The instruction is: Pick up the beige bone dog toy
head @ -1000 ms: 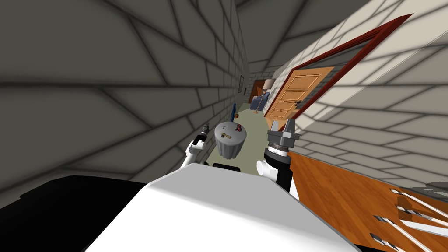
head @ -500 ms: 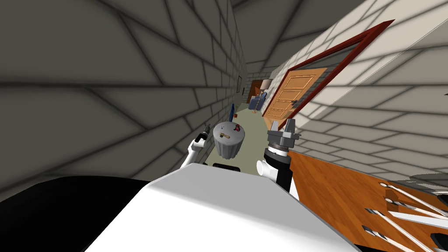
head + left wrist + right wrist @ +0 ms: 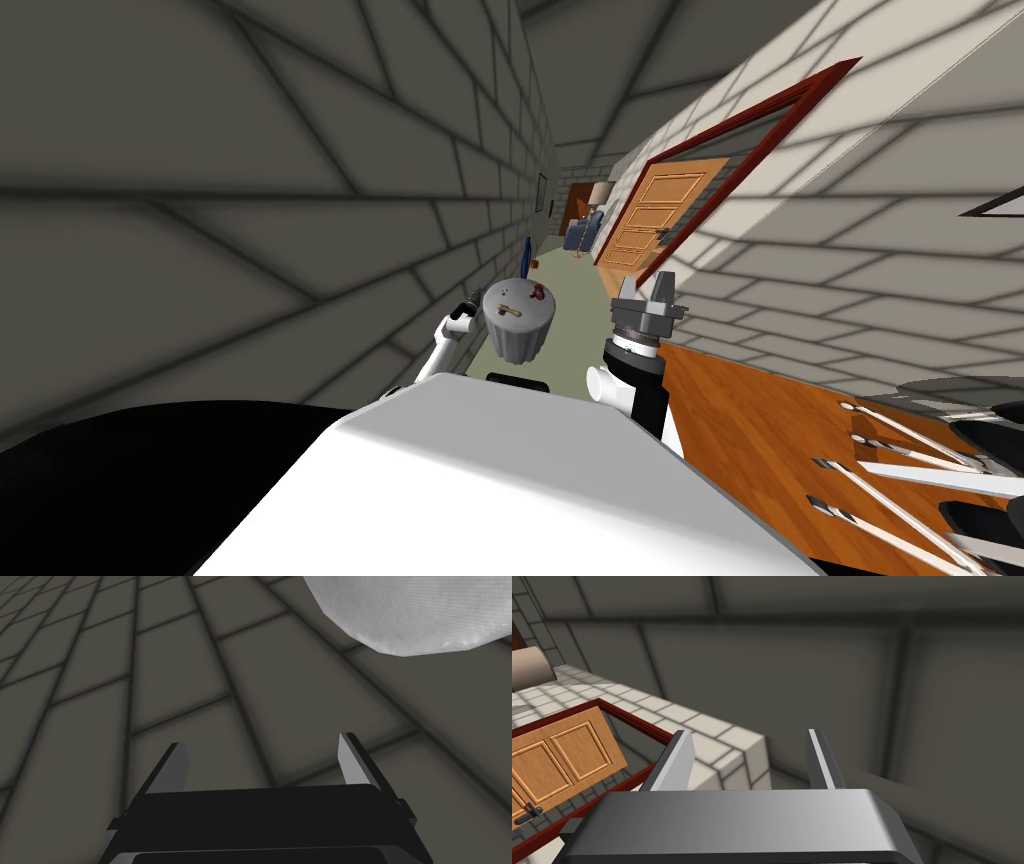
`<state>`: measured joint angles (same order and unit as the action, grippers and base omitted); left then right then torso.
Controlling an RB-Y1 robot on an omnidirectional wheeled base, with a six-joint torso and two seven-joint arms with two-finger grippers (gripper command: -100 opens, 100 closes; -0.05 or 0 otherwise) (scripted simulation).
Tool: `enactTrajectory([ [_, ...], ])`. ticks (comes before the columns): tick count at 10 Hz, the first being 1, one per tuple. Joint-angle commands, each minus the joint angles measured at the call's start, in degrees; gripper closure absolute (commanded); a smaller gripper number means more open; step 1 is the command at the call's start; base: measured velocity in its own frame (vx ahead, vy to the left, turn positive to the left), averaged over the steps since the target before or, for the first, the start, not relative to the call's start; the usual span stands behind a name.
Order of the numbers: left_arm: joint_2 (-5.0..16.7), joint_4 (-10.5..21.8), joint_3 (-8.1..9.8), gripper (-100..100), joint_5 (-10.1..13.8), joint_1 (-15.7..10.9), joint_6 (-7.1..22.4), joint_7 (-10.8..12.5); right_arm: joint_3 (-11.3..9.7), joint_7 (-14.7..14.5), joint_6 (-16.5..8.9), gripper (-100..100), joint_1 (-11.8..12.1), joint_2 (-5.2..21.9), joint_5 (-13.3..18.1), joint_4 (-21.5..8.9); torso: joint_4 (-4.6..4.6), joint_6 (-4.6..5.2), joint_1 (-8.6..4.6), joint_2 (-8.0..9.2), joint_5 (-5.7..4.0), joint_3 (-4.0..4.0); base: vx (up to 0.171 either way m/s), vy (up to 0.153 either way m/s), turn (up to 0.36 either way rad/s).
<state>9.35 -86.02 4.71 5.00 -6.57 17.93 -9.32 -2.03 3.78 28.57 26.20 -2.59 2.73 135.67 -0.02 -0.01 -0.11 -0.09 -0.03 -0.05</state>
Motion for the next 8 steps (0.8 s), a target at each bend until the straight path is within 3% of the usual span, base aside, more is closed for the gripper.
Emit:
enactTrajectory([
  [1, -0.08, 1.26, 0.32, -100, -0.3, -0.63, 2.03, 0.23, 0.0, 0.0, 0.0, 0, 0.0, 0.0, 0.0, 0.0, 0.0, 0.0, 0.0, 0.0, 0.0, 0.0, 0.016, -0.023, -0.056],
  [2, -0.3, 3.9, 1.03, -100, -1.01, -2.51, 4.13, 0.63, 0.0, 0.0, 0.0, 0, 0.0, 0.0, 0.0, 0.0, 0.0, -0.02, 0.01, 0.02, 0.0, 0.01, 0.023, -0.03, -0.112],
  [3, -0.3, 4.13, 1.03, -100, -1.01, -2.51, 4.7, 0.63, 0.0, 0.0, 0.0, 0, 0.0, 0.0, 0.0, 0.0, 0.0, 0.0, -0.02, -0.01, 0.0, 0.0, 0.02, -0.026, -0.044],
  [8, -1.0, 12.05, 3.2, -100, -3.34, -7.84, 12.17, 1.95, 0.0, 0.0, 0.0, 0, 0.0, 0.0, 0.0, 0.0, 0.0, -0.03, 0.0, 0.01, 0.0, 0.0, 0.026, -0.028, -0.075],
])
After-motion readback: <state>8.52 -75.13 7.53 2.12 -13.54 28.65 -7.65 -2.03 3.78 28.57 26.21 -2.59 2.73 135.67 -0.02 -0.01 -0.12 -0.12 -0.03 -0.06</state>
